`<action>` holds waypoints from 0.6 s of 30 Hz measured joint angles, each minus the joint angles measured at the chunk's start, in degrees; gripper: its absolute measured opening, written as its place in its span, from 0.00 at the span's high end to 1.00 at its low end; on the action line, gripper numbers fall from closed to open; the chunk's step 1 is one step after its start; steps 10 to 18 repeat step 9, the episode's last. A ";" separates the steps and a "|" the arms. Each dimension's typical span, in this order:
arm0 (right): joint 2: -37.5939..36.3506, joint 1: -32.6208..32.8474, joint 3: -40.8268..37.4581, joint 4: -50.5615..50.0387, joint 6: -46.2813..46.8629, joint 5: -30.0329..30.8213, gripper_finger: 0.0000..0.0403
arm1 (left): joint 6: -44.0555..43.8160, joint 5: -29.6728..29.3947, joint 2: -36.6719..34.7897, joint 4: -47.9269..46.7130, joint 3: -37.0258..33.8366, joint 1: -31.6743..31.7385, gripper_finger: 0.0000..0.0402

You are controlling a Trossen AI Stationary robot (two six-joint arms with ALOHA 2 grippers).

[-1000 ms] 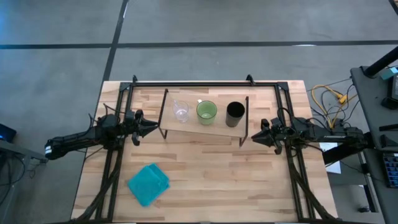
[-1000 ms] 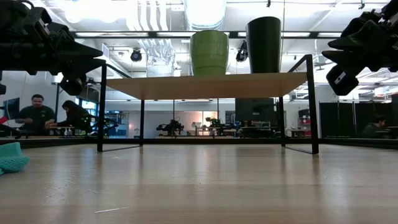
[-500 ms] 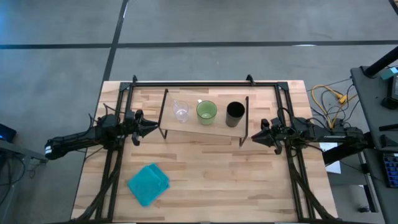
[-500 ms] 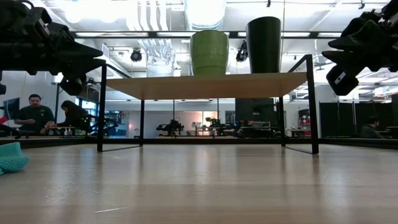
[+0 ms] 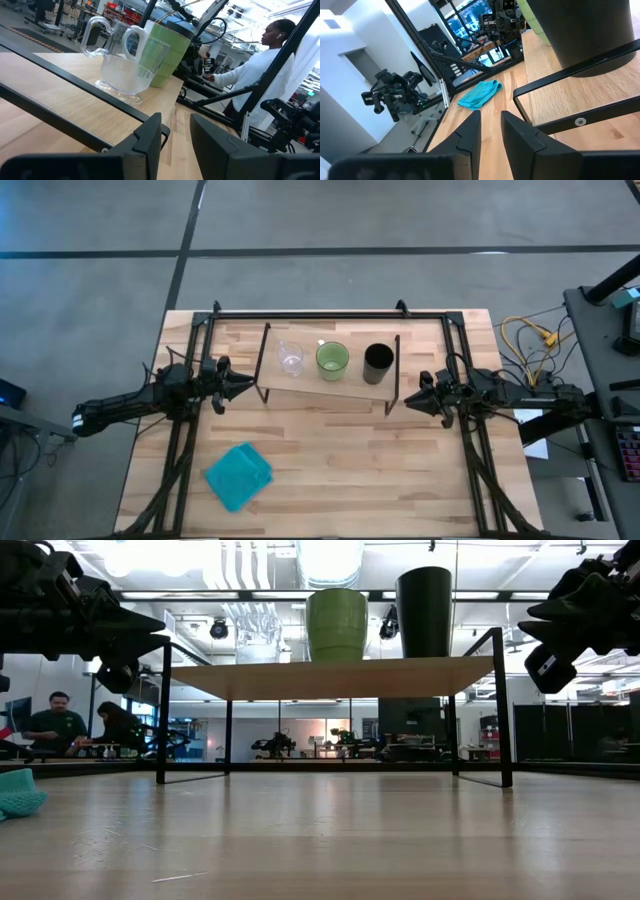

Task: Stack small to large cups/mugs on shelf
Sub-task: Return to Home Position

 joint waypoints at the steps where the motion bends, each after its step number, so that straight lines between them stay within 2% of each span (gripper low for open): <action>1: 0.00 0.00 0.00 0.00 0.00 0.01 0.83 | 0.02 0.00 0.00 0.00 0.00 0.00 0.77; 18: 0.00 0.00 0.00 -0.01 0.00 0.02 0.80 | 0.01 0.00 0.00 0.00 0.00 0.00 0.77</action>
